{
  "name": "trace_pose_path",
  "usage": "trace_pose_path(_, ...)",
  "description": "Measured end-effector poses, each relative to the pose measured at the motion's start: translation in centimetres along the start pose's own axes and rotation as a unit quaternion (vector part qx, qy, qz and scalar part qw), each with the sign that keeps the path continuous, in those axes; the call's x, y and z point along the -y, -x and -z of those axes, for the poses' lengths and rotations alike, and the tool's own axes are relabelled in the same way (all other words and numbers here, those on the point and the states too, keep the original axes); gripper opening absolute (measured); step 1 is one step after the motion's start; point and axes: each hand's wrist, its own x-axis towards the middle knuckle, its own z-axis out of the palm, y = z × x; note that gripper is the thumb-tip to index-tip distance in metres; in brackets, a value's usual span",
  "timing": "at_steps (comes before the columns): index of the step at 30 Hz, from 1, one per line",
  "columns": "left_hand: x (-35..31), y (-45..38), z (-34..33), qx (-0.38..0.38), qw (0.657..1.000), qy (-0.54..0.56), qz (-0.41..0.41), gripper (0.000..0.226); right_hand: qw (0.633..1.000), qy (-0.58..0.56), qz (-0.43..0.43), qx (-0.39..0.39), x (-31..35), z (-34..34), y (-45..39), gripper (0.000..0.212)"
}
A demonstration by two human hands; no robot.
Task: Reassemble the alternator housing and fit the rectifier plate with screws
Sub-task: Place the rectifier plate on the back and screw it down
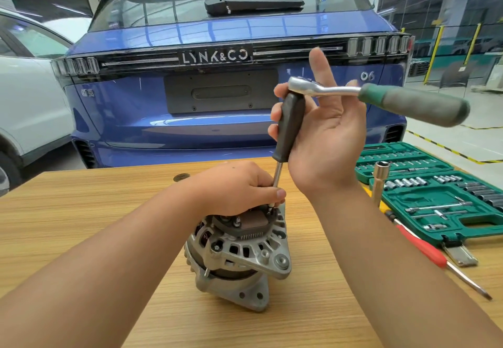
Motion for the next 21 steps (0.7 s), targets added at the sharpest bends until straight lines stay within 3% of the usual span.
trace_pose_path(3,-0.1,-0.1,0.0,-0.003,1.000,-0.013,-0.010,0.048,0.999,0.032,-0.016,-0.029,0.3,0.1,-0.3,0.041)
trace_pose_path(6,-0.3,0.1,0.2,0.006,1.000,-0.018,-0.023,0.047,0.983,0.139,0.013,-0.121,0.5,-0.4,-0.6,0.047)
trace_pose_path(9,-0.4,0.0,0.2,0.012,0.999,-0.022,-0.034,0.041,0.970,0.173,-0.024,-0.169,1.0,0.0,-1.0,0.016)
trace_pose_path(12,-0.2,0.0,0.2,0.004,0.999,-0.018,-0.027,0.040,0.987,0.038,-0.139,-0.077,1.8,0.5,-1.0,0.007)
trace_pose_path(13,-0.1,0.0,0.1,0.000,1.000,-0.019,-0.024,0.040,0.988,-0.006,-0.148,-0.053,1.8,0.7,-0.9,0.014)
trace_pose_path(15,0.0,-0.1,0.0,-0.003,1.000,-0.020,-0.019,0.044,0.992,-0.020,-0.119,-0.027,1.2,0.8,-0.7,0.026)
trace_pose_path(19,0.0,-0.2,0.0,0.001,1.000,-0.018,-0.010,0.051,0.991,0.131,0.040,-0.013,0.2,0.4,-0.4,0.031)
trace_pose_path(21,0.0,-0.2,0.0,0.002,1.000,-0.016,-0.015,0.051,0.992,0.109,0.053,0.028,0.2,0.5,-0.3,0.034)
